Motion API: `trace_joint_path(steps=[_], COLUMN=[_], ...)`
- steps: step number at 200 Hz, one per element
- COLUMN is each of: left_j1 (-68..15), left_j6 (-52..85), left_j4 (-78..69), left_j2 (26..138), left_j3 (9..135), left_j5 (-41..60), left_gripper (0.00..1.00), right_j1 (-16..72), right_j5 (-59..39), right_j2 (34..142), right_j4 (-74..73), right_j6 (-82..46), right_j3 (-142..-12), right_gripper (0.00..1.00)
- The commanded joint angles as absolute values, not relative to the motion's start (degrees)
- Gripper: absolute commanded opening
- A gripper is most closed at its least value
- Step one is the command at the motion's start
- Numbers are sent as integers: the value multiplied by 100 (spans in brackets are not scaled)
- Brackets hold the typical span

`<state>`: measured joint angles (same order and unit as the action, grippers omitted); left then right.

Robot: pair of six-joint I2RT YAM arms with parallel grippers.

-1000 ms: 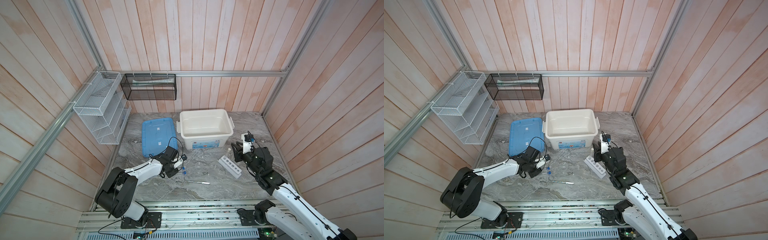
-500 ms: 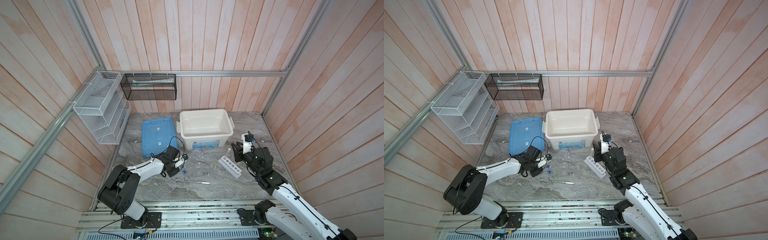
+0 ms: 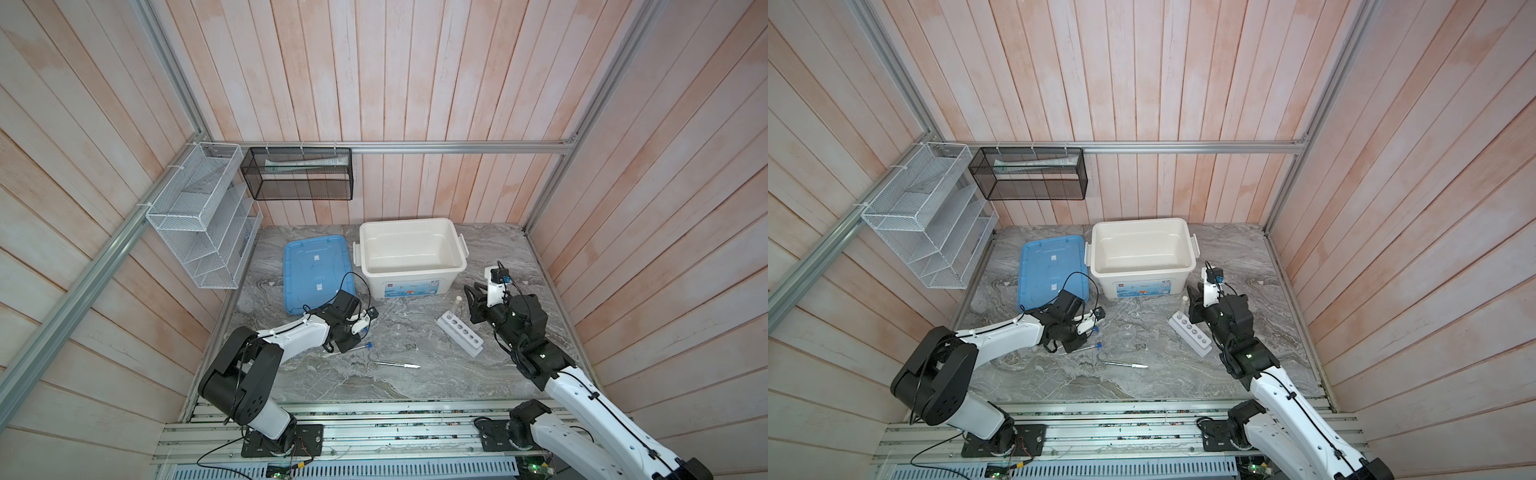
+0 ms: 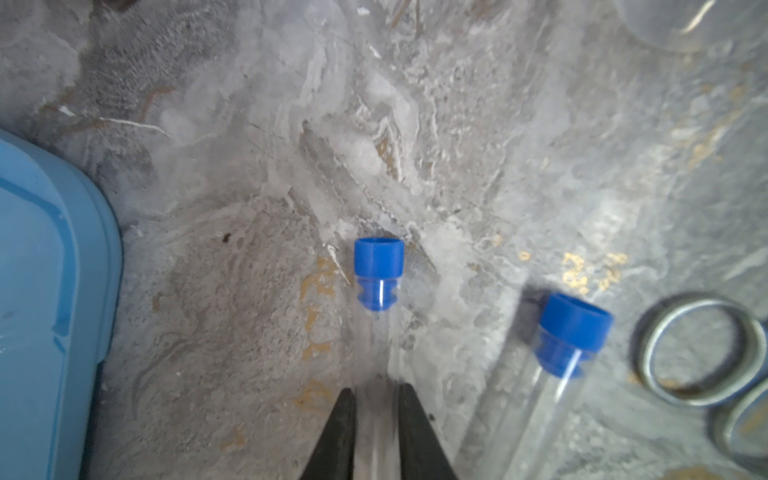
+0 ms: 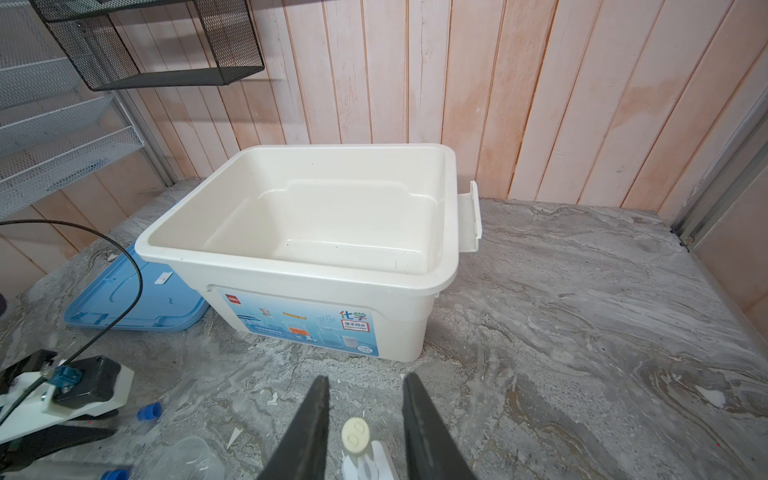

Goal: Organize the chemistry lab equipment
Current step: 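Lower the left gripper and close it on a blue-capped glass tube, then lift the blue-capped tube with the left gripper while the right gripper reaches toward it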

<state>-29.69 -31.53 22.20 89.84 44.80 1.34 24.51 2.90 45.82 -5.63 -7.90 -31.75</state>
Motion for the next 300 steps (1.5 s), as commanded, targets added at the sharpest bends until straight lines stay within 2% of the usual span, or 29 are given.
trace_joint_path(steps=[1, 65, 156, 192, 232, 268, 300], left_j1=[-2989, -2980, -2883, -2831, -2515, -2396, -2290], left_j6=[-3188, -3215, -3186, -2830, -2103, -1441, -1142], left_j4=[2249, 1864, 1286, 968, 254, -397, -646], left_j2=[9084, 8760, 7532, 6662, 5815, 5504, 5510], left_j3=[4501, 4494, 4203, 4098, 4015, 3697, 3622], left_j5=[237, 229, 101, 864, 2168, 2853, 3344], left_gripper=[19, 17, 16, 16, 17, 19, 19], right_j1=[2417, 2409, 2456, 2487, 2639, 3637, 3945], right_j5=[304, 262, -227, -903, -1984, -1735, -1919], right_j2=[4521, 4579, 4563, 4684, 4989, 5580, 5949], right_j4=[-694, -522, -20, 411, 586, 967, 800], right_j6=[-861, -913, -1170, -1204, -1326, -980, -969], right_j3=[-3098, -3276, -3883, -4363, -4901, -5626, -5819], right_gripper=[32, 32, 32, 34, 39, 42, 43])
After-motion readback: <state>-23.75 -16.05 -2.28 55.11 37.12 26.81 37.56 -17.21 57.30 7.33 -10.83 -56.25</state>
